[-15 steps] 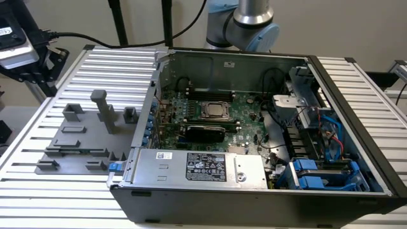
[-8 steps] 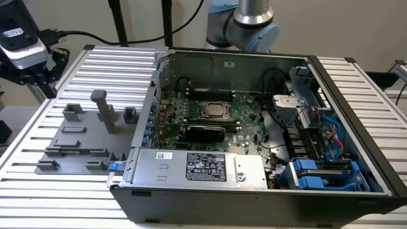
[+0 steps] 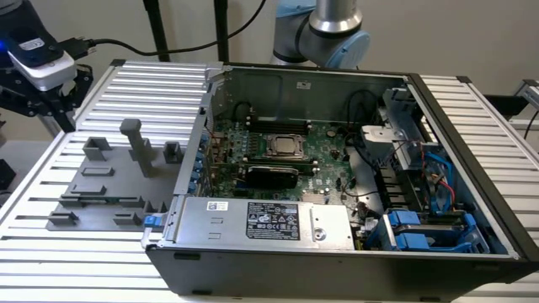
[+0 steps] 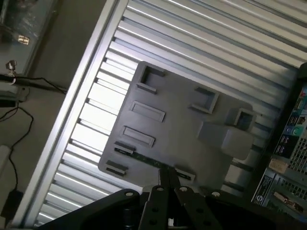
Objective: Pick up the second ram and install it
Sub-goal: 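Pick up the second ram and move it above second insertion slot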
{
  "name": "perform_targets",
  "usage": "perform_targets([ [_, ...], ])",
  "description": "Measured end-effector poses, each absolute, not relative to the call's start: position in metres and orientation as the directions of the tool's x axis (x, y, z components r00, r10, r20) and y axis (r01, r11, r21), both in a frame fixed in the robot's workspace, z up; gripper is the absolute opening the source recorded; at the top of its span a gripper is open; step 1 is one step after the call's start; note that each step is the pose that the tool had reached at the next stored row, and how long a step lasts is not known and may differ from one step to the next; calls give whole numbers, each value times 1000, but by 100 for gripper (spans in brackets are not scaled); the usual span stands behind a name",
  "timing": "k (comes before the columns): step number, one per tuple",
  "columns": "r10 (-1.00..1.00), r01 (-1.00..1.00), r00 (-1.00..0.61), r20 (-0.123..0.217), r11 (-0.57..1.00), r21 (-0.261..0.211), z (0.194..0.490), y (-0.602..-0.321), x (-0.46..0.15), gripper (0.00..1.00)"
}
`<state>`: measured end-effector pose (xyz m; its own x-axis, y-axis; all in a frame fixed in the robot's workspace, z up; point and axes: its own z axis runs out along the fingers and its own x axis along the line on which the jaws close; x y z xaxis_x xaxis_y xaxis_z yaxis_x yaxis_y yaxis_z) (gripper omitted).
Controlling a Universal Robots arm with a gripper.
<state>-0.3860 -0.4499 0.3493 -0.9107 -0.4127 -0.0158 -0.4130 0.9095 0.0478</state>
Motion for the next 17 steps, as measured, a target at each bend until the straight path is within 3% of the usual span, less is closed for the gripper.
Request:
perform_targets([
  [17, -671, -670, -742, -16, 740, 48, 338, -450, -386, 11],
])
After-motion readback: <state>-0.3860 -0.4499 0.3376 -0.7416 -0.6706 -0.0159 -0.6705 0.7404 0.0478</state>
